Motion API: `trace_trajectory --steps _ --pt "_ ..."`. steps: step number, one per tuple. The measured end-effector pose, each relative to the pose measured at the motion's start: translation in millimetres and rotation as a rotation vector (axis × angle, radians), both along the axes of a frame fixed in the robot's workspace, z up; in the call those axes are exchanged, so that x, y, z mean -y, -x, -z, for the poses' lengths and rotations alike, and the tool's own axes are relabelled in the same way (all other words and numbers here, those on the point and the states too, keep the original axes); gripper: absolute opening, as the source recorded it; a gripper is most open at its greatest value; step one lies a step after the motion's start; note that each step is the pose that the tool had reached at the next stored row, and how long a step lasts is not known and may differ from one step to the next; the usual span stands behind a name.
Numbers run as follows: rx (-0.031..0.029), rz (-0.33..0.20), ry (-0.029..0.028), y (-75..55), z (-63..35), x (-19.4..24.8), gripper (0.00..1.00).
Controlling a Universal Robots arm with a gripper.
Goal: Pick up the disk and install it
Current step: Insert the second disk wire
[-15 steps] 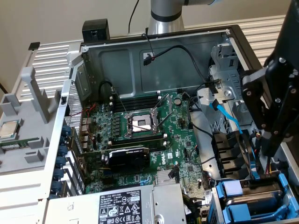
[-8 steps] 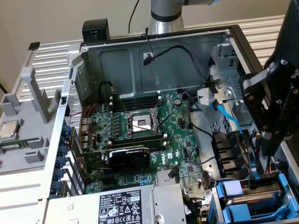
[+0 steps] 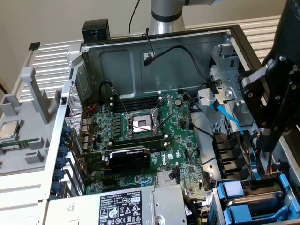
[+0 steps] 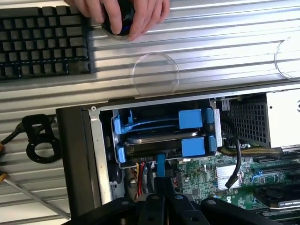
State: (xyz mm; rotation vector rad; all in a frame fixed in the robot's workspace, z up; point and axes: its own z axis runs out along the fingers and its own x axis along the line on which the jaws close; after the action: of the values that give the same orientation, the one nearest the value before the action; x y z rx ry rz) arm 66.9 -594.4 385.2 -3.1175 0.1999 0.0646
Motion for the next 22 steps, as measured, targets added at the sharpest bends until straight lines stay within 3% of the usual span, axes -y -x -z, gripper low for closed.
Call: trace_trajectory --steps 5,11,14,18,22 --pt "0.0001 -0.014 0.0001 3.9 1.8 0.0 0.11" --pt "0.0000 -0.095 0.0000 4.2 11.5 0.7 0.11" --pt "0.0001 -0.119 -0.0007 4.2 16.3 3.7 0.11" --pt "0.0003 -0.135 -0.0045 4.2 22.4 12.6 0.11" --pt "0.0014 -0.177 -0.0065 4.3 28.2 13.7 0.11"
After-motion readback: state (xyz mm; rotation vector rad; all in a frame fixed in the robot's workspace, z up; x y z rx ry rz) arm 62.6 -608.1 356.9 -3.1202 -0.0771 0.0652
